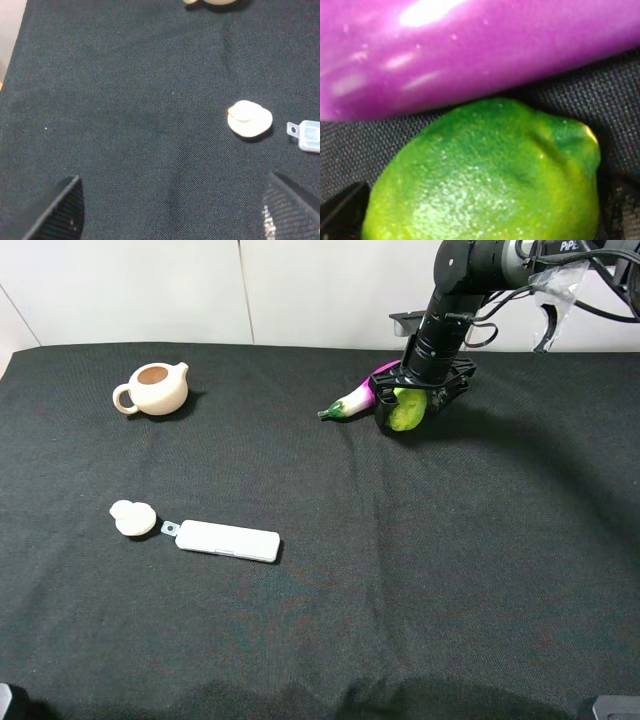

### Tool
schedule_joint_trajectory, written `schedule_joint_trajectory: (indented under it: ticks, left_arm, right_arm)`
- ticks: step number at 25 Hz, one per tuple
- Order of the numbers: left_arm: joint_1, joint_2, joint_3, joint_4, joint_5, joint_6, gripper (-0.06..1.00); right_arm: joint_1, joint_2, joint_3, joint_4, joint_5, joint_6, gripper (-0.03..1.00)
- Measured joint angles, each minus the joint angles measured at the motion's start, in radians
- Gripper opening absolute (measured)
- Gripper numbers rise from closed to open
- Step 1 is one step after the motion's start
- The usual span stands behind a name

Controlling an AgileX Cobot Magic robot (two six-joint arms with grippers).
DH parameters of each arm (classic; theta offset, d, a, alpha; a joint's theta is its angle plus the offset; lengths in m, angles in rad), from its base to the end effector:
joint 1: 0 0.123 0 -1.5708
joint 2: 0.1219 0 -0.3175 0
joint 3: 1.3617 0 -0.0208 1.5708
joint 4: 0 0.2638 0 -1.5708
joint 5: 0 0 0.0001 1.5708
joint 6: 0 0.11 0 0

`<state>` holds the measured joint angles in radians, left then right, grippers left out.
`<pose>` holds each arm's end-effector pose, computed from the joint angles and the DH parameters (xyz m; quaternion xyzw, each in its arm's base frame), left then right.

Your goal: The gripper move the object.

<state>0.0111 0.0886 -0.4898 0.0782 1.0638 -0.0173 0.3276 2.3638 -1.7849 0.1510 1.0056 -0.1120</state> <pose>0.0047 0.0076 0.2718 -0.0121 0.8779 0.0376 0.4772 0.4712 0.1749 0.1016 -0.1802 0.9808 0.0687 0.0294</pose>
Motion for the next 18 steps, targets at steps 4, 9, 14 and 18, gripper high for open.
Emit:
schedule_joint_trajectory:
  ticks: [4, 9, 14, 18]
  left_arm:
    - [0.000, 0.000, 0.000, 0.000, 0.000, 0.000, 0.76]
    - [0.000, 0.000, 0.000, 0.000, 0.000, 0.000, 0.76]
    - [0.000, 0.000, 0.000, 0.000, 0.000, 0.000, 0.76]
    - [0.000, 0.000, 0.000, 0.000, -0.001, 0.000, 0.76]
  right_arm:
    - [0.000, 0.000, -0.002, 0.008, -0.002, 0.000, 0.69]
    - [0.000, 0.000, -0.081, 0.008, 0.085, 0.001, 0.69]
    - [0.000, -0.007, -0.183, 0.008, 0.185, 0.024, 0.69]
    - [-0.003, -0.034, -0.208, -0.003, 0.207, 0.040, 0.69]
